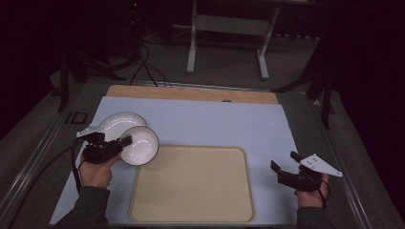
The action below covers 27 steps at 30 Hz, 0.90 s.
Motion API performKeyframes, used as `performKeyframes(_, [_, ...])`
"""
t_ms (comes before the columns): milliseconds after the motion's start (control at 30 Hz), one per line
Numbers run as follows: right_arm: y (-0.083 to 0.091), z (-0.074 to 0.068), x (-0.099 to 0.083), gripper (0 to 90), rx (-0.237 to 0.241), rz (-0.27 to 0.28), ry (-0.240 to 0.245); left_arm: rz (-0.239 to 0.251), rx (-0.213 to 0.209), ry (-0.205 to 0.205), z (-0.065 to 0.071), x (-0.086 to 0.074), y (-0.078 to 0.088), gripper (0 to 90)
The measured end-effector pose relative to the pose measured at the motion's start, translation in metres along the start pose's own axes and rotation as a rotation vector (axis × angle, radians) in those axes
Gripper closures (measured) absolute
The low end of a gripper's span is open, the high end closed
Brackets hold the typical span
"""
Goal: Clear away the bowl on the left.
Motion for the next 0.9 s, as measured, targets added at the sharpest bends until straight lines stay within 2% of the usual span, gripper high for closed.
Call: performKeyframes(900, [0.0,0.0,0.0,13.3,0.001,-0.001,-0.001,-0.03,-0.043,-0.04,0.018,-0.006,-0.006,79.6])
Point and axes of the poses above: each handheld gripper's, and its own axes: y roughly backward along the jaws, x roughly out of its top, z roughly to its right, the point moved 4 cm from there along -y, roughly forward along the jaws, and after that the axes turned 10 degrees about -y, right-handed, at the moved point
